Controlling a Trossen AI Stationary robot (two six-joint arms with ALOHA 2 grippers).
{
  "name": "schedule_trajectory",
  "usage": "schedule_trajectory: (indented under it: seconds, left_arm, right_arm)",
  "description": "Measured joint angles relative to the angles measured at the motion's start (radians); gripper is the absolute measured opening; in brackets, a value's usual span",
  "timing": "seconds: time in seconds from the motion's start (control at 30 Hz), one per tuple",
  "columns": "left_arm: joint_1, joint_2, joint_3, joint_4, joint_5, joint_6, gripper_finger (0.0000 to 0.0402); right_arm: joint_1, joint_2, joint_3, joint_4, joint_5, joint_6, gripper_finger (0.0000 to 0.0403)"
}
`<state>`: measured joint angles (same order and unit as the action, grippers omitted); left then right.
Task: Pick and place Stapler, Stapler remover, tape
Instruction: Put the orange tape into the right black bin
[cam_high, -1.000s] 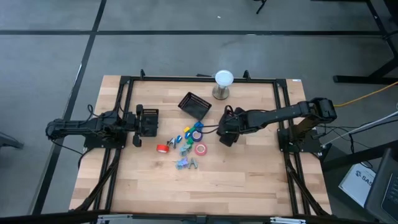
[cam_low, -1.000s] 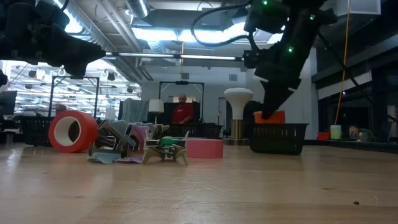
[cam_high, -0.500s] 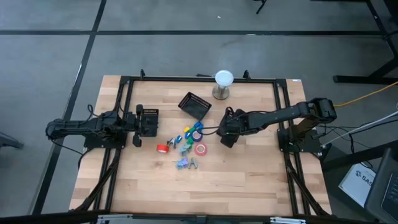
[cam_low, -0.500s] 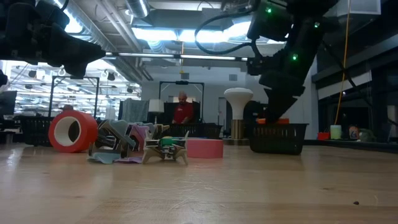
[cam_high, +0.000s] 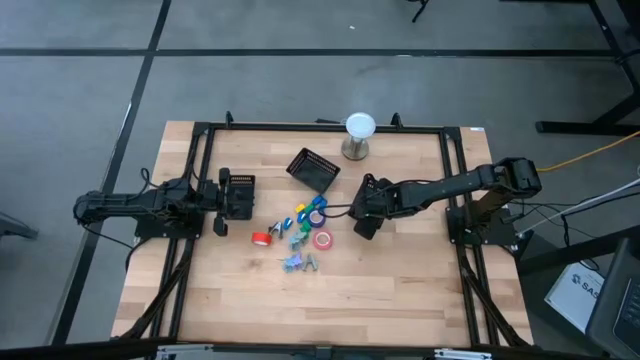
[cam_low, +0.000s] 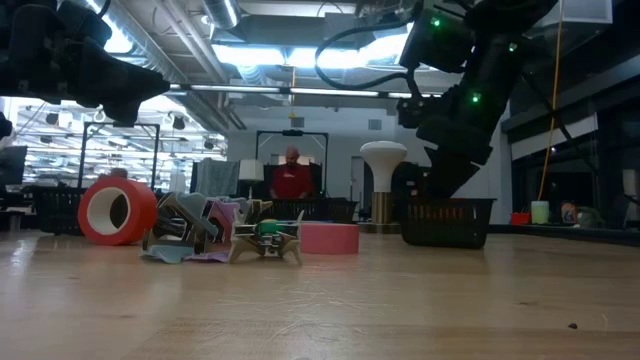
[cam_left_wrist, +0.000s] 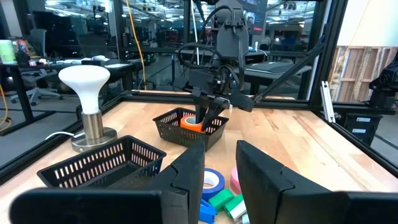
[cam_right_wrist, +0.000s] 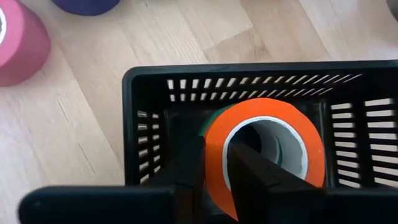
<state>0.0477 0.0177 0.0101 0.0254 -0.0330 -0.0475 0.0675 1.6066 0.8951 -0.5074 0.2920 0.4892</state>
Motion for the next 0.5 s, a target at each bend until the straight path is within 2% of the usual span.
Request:
schedule_trajectory:
  seconds: [0.5]
  left_arm:
    - [0.000, 0.000, 0.000, 0.000, 0.000, 0.000, 0.0088]
  right_arm:
    - [0.000, 0.000, 0.000, 0.002, 0.003, -0.053, 0.0069]
